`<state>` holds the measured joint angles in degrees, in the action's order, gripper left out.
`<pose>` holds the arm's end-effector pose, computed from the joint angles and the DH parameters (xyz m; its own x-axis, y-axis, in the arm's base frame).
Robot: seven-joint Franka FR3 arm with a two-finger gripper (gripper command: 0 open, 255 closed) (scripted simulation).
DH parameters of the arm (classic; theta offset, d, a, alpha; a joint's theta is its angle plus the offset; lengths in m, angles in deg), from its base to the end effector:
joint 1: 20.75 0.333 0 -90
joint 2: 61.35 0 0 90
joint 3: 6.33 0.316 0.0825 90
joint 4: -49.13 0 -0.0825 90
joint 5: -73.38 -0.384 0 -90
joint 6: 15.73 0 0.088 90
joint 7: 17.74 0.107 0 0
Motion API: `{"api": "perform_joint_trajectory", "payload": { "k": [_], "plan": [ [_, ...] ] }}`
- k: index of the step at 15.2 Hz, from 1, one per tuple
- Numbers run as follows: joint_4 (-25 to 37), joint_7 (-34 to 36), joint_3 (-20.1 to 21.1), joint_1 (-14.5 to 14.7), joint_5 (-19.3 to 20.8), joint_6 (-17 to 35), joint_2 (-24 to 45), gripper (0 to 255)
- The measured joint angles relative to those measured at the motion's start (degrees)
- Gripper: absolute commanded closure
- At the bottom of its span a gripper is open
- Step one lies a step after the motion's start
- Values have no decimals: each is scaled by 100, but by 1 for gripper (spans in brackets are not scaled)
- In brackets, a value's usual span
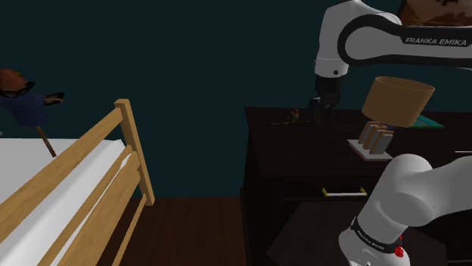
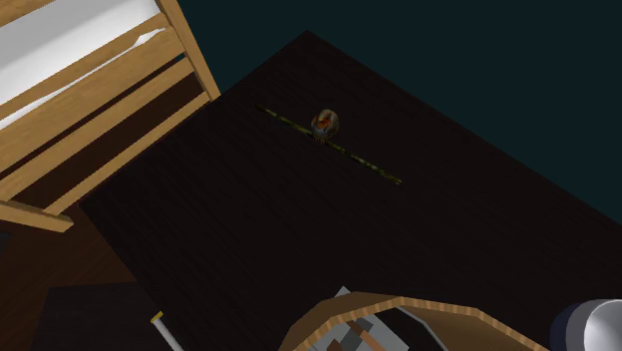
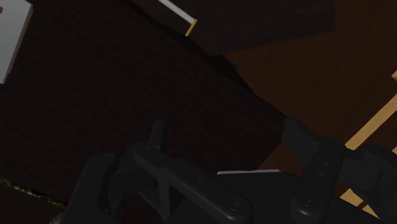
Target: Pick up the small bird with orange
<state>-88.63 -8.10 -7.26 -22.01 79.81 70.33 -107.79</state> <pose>0.2908 -0.0251 0.5701 0.9759 -0.2056 -0.0733 -0.1966 -0.9738 0.1142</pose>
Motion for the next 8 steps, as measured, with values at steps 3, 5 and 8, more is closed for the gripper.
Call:
{"api": "perform_joint_trajectory", "payload": {
  "k": [3,5,8],
  "plan": [
    [3,-216,-191,-38,118,152,130,0],
    [22,-507,-440,-76,253,366,318,0],
    [127,-978,-821,-124,432,634,625,0]
  ]
}}
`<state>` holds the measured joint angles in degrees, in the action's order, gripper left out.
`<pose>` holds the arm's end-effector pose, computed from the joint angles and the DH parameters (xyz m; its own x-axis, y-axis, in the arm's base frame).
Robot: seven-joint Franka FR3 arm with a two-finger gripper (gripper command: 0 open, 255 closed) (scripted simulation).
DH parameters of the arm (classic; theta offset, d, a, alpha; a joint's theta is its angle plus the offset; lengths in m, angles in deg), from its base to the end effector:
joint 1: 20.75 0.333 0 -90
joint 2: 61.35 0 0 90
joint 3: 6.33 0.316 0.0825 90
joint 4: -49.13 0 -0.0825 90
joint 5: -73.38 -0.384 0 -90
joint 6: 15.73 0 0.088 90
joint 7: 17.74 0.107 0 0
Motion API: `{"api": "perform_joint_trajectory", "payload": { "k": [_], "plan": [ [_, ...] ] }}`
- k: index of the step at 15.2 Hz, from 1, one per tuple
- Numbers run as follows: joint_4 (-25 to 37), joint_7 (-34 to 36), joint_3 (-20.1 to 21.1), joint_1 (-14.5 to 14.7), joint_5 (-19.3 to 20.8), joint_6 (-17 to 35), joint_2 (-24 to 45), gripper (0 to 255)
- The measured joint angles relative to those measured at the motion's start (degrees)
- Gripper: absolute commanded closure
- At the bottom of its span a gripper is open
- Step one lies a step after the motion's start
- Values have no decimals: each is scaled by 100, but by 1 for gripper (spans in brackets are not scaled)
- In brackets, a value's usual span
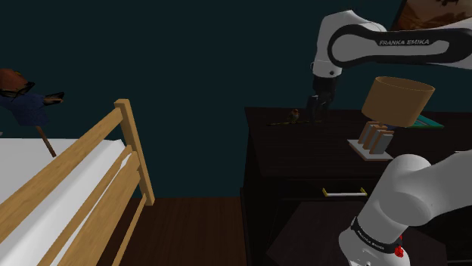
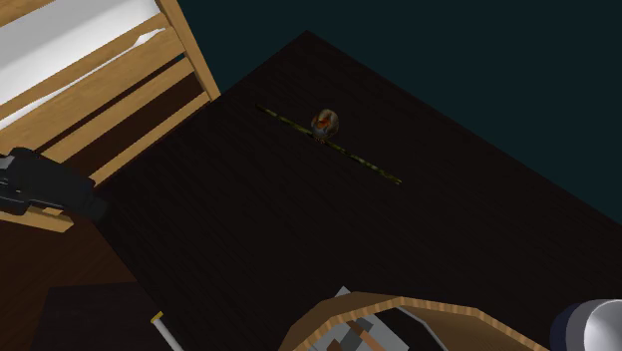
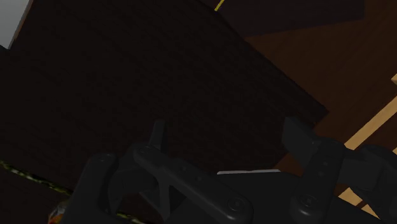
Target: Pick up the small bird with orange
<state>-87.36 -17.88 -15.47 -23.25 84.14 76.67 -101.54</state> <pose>0.3205 -0.0961 0.5513 0.9864 -0.1470 -0.0740 -0.1408 -0.9865 0.0836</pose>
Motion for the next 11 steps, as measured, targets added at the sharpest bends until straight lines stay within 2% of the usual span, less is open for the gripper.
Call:
{"api": "perform_joint_trajectory", "payload": {
  "k": [6,11],
  "plan": [
    [435,-1014,-812,-34,198,655,954,0],
    [1004,-1925,-1454,2,87,1115,1907,0]
  ]
}}
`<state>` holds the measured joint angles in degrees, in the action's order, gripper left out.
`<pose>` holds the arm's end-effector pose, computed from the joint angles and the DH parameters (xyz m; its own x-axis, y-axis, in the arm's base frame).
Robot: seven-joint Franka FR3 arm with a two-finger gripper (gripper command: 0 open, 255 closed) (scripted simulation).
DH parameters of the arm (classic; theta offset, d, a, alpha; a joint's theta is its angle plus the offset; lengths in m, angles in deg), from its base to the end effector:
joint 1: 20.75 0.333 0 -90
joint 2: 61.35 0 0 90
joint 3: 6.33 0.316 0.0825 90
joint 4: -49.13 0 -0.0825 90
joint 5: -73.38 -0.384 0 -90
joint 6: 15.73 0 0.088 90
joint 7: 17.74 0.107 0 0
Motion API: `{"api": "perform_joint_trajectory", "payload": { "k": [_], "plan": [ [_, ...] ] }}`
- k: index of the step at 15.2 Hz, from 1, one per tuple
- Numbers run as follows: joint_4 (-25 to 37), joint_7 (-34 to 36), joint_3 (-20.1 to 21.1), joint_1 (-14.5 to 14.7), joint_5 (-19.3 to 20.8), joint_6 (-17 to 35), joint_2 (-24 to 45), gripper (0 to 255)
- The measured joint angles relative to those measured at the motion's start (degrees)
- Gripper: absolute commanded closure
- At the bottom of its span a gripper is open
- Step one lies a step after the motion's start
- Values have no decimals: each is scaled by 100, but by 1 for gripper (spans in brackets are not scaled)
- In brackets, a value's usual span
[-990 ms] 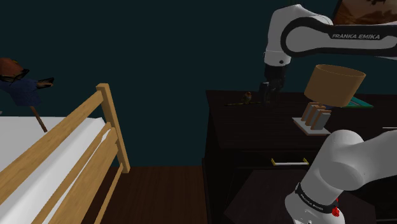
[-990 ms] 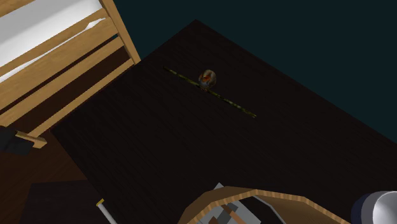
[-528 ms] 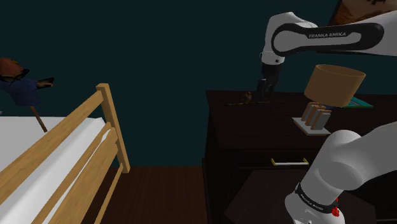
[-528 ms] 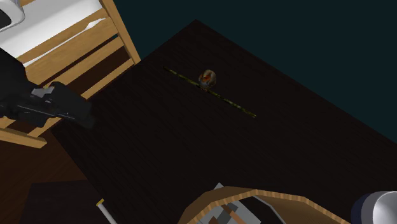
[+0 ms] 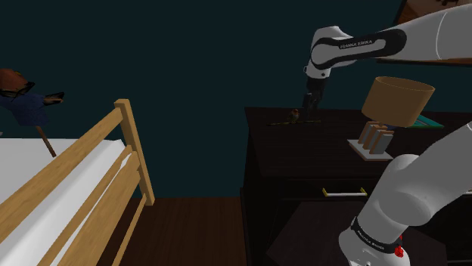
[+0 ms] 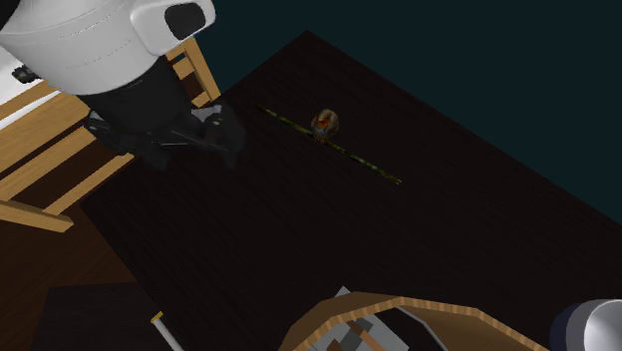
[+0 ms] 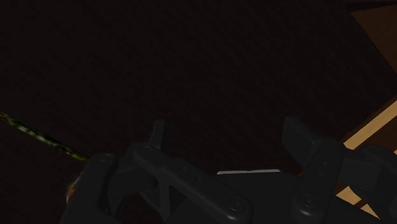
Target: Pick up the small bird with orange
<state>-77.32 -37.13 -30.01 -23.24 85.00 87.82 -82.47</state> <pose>0.3868 -0.2255 0.5105 0.9969 -0.0367 -0.0697 -0.0349 -0.9990 0.0273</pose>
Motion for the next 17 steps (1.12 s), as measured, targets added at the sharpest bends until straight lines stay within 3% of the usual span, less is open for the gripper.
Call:
{"api": "perform_joint_trajectory", "payload": {
  "k": [8,14,17],
  "plan": [
    [1300,-1667,-821,-25,-860,467,1884,0],
    [2781,-2901,-971,-471,-1908,322,3561,0],
    [3718,-3380,-877,-875,-2377,75,4408,0]
  ]
}}
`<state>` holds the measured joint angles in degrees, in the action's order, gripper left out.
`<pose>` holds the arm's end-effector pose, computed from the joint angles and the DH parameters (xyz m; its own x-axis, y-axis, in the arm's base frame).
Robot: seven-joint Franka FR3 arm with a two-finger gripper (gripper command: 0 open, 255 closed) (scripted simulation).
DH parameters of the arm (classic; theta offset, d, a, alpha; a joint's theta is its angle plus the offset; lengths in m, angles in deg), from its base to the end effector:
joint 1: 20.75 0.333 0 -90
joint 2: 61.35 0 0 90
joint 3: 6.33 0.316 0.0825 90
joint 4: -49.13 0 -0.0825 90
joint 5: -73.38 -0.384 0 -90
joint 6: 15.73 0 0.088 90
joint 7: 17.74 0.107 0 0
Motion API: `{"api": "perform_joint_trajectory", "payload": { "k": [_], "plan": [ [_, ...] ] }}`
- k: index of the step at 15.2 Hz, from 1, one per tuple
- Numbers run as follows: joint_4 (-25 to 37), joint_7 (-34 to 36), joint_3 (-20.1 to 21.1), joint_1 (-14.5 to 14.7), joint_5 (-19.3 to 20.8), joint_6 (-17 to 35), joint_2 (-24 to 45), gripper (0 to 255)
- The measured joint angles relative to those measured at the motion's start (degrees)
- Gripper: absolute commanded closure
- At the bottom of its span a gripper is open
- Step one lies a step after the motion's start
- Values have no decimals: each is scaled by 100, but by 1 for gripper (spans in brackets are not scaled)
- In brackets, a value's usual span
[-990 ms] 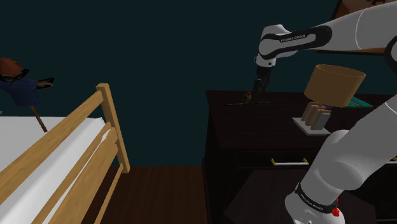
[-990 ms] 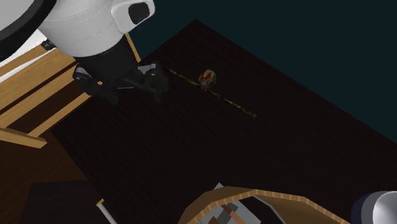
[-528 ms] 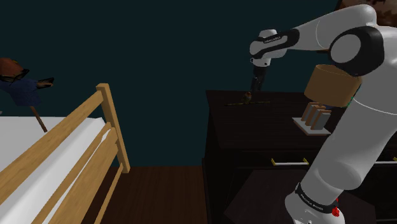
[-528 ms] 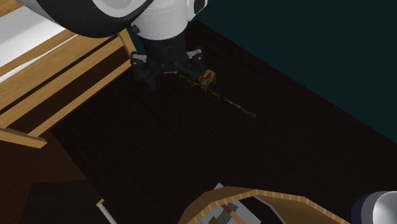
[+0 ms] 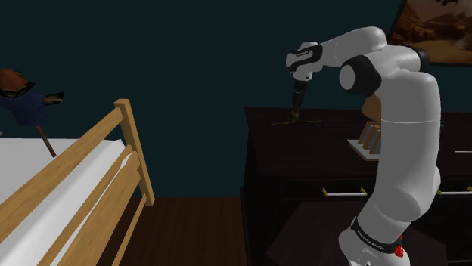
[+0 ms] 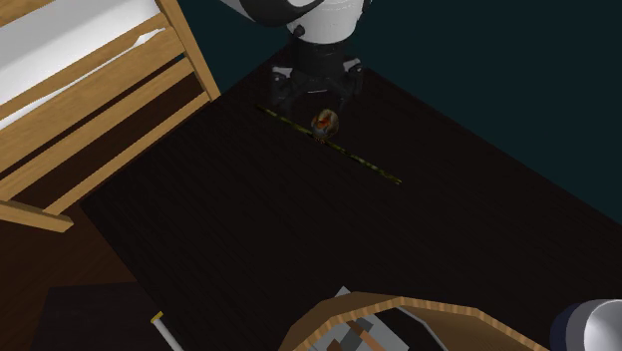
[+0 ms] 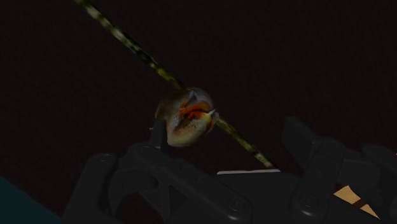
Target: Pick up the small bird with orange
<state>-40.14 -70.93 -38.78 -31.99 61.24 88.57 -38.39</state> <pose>0.5155 -0.4039 0.4381 0.9895 0.1346 -0.0521 0.1319 -0.9899 -0.0527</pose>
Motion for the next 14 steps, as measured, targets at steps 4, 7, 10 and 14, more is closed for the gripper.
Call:
{"api": "perform_joint_trajectory", "payload": {
  "k": [4,7,10,14],
  "plan": [
    [794,-323,152,-380,-353,-153,750,0],
    [726,-370,188,-405,-413,14,865,0],
    [596,-389,209,-394,-445,189,917,0],
    [544,-402,211,-393,-454,257,921,255]
  ]
}}
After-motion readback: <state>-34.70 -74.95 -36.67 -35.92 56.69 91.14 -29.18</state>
